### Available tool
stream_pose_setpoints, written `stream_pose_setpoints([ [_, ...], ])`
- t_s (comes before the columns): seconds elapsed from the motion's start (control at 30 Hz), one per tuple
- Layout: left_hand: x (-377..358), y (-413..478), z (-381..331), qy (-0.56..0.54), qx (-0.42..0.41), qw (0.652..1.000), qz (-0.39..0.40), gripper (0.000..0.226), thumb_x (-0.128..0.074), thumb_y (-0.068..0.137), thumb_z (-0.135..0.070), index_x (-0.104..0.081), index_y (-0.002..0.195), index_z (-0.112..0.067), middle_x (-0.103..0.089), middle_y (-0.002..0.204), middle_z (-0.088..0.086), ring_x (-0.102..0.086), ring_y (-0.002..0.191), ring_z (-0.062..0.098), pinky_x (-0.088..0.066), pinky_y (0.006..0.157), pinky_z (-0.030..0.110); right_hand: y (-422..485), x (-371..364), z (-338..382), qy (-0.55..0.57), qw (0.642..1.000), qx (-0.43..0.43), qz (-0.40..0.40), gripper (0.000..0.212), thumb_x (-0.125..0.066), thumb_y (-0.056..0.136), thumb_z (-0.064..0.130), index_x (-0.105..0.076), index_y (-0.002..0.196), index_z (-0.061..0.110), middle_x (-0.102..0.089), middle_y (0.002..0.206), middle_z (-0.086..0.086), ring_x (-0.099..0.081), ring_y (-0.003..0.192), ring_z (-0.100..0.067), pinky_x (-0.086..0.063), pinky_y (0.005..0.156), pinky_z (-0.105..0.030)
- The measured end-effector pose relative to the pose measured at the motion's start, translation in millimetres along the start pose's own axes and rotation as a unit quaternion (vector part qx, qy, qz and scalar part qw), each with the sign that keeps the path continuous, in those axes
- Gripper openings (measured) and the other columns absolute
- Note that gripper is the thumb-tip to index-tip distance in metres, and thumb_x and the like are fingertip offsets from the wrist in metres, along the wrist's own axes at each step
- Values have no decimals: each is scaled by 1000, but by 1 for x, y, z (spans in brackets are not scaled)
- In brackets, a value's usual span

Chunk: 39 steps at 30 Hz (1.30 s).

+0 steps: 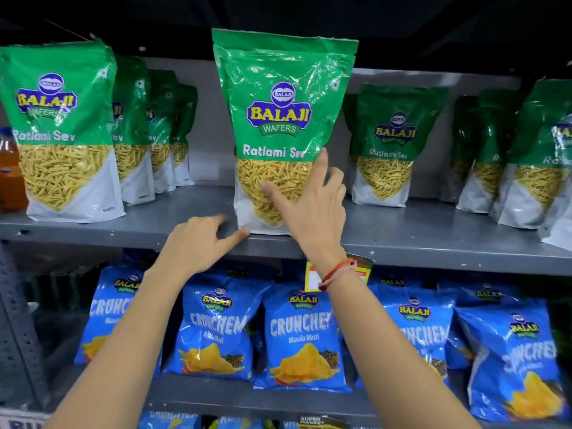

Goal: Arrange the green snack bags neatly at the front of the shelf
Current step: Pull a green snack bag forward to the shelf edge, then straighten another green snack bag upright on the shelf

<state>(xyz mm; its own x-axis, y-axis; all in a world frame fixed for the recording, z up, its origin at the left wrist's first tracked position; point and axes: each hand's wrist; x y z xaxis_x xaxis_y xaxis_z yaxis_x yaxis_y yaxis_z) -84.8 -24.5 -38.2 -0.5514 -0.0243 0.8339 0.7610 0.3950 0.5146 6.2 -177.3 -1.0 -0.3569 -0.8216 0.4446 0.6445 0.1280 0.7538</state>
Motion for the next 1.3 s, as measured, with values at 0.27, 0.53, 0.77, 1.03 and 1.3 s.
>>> stream_pose_setpoints([
  [0.27, 18, -38, -116, -129, -57, 986, -87, 54, -48, 80, -60, -58, 121, -25, -68, 113, 0, -60, 105, 26, -47, 77, 37, 51, 30, -85, -32, 997, -19, -64, 83, -50, 87, 59, -23, 148, 10, -39, 136, -19, -40, 122, -37, -43, 90, -42],
  [0.53, -50, 6, -205, -84, -176, 981, -21, 60, -50, 87, -51, -47, 133, -11, -48, 141, 6, -39, 130, 20, -35, 100, 38, 100, 36, -165, -116, 991, -61, -9, 82, -55, 86, 54, -22, 148, 11, -38, 137, -18, -39, 124, -37, -43, 93, -49],
  [0.77, -80, 26, -218, -1, -140, 990, -24, 72, -29, 86, -66, -52, 130, -15, -50, 141, 7, -45, 128, 19, -42, 91, 37, 130, 32, -215, -58, 990, -94, 88, 91, -67, 81, 47, -19, 147, 6, -31, 139, -24, -31, 130, -41, -35, 102, -48],
  [1.03, -85, 23, -222, 23, -130, 989, -62, 83, -10, 80, -69, -66, 110, -15, -66, 121, 4, -58, 115, 18, -48, 79, 35, 158, 5, -224, -3, 984, -134, 117, 101, -74, 76, 42, -12, 148, 10, -22, 147, -24, -27, 135, -42, -32, 108, -46],
  [1.3, -82, 22, -223, 26, -121, 991, -54, 81, -11, 80, -69, -66, 105, -15, -70, 109, 3, -61, 105, 19, -49, 75, 37, 169, -10, -215, -6, 981, -170, 89, 120, -80, 69, 44, 1, 151, 10, -18, 150, -24, -27, 137, -40, -33, 108, -48],
])
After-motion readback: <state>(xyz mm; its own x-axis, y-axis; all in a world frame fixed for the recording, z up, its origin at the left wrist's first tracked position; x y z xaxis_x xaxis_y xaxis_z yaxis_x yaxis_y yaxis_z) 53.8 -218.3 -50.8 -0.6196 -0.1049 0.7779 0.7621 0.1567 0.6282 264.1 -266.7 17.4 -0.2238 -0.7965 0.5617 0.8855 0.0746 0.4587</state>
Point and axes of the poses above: each hand's wrist, its own y-axis towards the middle knuckle, its own x-axis out of the back of the hand, z = x × y
